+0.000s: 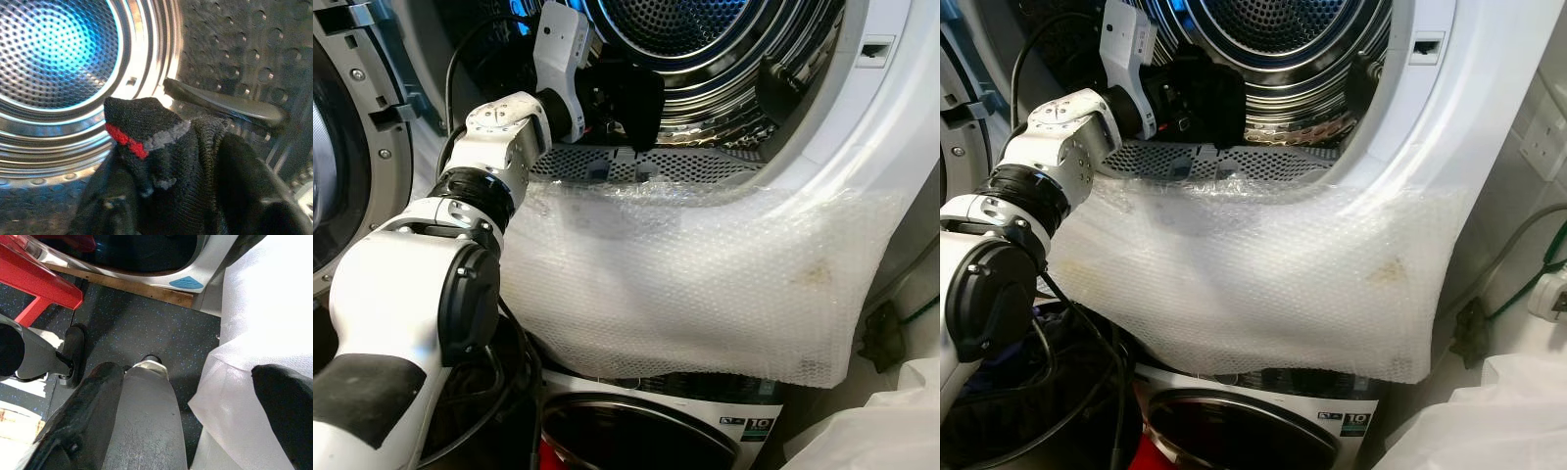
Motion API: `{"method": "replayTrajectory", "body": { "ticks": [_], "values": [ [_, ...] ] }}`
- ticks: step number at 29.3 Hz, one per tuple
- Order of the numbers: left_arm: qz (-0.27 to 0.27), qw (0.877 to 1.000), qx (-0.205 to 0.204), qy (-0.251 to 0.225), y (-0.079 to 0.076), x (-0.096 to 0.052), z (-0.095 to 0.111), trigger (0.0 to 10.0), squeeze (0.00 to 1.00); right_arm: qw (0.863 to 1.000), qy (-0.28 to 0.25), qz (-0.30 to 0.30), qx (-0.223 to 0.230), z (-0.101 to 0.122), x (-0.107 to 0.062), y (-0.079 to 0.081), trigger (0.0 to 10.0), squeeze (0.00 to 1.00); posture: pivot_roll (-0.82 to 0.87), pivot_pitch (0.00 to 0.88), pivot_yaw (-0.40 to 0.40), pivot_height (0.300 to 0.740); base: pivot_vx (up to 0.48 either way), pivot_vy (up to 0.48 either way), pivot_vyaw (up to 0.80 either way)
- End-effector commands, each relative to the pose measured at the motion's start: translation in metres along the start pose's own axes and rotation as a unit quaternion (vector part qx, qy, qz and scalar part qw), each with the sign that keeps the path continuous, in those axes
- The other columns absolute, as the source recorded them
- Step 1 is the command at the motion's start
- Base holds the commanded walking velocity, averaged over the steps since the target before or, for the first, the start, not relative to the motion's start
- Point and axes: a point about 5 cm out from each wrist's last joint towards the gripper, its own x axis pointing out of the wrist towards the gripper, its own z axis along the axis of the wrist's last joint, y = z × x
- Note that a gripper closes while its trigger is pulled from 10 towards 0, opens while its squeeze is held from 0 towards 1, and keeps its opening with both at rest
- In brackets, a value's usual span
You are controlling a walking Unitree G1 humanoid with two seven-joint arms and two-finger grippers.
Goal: Clothes washing
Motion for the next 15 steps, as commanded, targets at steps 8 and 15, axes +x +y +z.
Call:
{"method": "replayTrajectory", "body": {
  "ticks": [8,15],
  "values": [
    [0.103,0.993,0.051,0.004,0.016,-0.004,0.011,10.0,1.0,0.999,0.04,0.019,-0.006,-0.019,-0.003,0.01,10.0,0.0,0.0,0.0,0.074,0.74,0.0,0.0,0.0],
    [0.142,0.989,0.03,-0.01,0.02,-0.006,0.012,10.0,1.0,0.999,0.04,0.02,-0.009,-0.019,-0.003,0.012,10.0,0.0,0.0,0.0,0.073,0.74,0.0,0.0,0.0]
  ]
}}
